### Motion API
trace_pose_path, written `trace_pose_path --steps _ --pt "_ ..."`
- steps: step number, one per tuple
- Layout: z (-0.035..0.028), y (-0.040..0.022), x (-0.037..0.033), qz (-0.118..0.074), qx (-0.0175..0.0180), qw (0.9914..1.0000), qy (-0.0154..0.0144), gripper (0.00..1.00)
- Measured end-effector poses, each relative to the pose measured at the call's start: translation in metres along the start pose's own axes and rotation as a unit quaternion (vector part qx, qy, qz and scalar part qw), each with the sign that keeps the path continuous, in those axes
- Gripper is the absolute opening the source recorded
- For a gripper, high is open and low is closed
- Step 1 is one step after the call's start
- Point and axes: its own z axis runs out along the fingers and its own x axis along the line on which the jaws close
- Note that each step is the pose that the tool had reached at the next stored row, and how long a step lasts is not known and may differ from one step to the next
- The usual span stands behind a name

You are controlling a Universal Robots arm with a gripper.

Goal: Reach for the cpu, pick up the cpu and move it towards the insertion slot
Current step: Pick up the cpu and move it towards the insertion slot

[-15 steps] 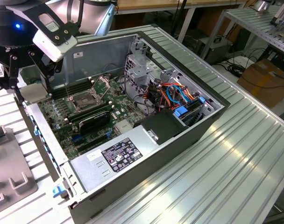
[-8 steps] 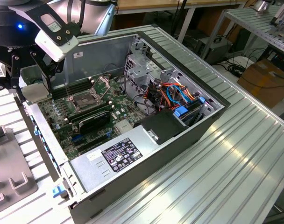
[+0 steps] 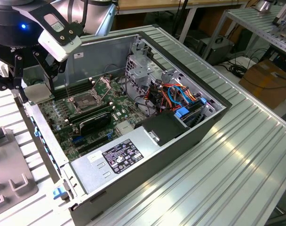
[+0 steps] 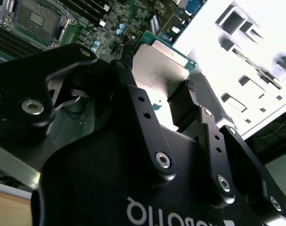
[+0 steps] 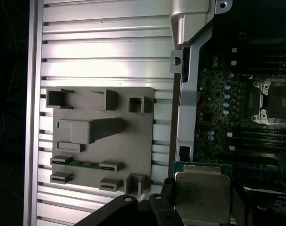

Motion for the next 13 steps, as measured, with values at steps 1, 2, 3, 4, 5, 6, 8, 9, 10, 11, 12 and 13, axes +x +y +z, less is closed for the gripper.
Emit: trace_pose_path --steps 1,2,3,4,5,6,8,9,10,11,12,13 --pt "0.0000 0.0000 -0.0004 0.000 0.0001 1.00000 0.0000 0.55" --pt "0.0000 0.0001 -0.0006 0.000 0.0001 1.00000 0.0000 0.55" --pt "0.0000 0.0004 -0.0009 0.000 0.0001 1.00000 0.0000 0.55" --pt "0.0000 0.0008 -0.0010 0.000 0.0002 1.00000 0.0000 0.55" --pt "0.0000 0.0012 -0.0011 0.000 0.0003 1.00000 0.0000 0.55" --pt "0.0000 0.0017 -0.0011 0.000 0.0004 1.00000 0.0000 0.55" --pt "0.0000 0.0030 -0.0014 0.000 0.0006 1.00000 0.0000 0.55" --pt "0.0000 0.0036 -0.0015 0.000 0.0008 1.00000 0.0000 0.55" --pt "0.0000 0.0041 -0.0017 0.000 0.0010 1.00000 0.0001 0.55" --pt "0.0000 0.0044 -0.0017 0.000 0.0011 1.00000 0.0001 0.55" --pt "0.0002 0.0049 -0.0020 0.000 0.0012 1.00000 0.0001 0.55" --pt "0.0003 0.0054 -0.0023 0.000 0.0013 1.00000 0.0001 0.55"
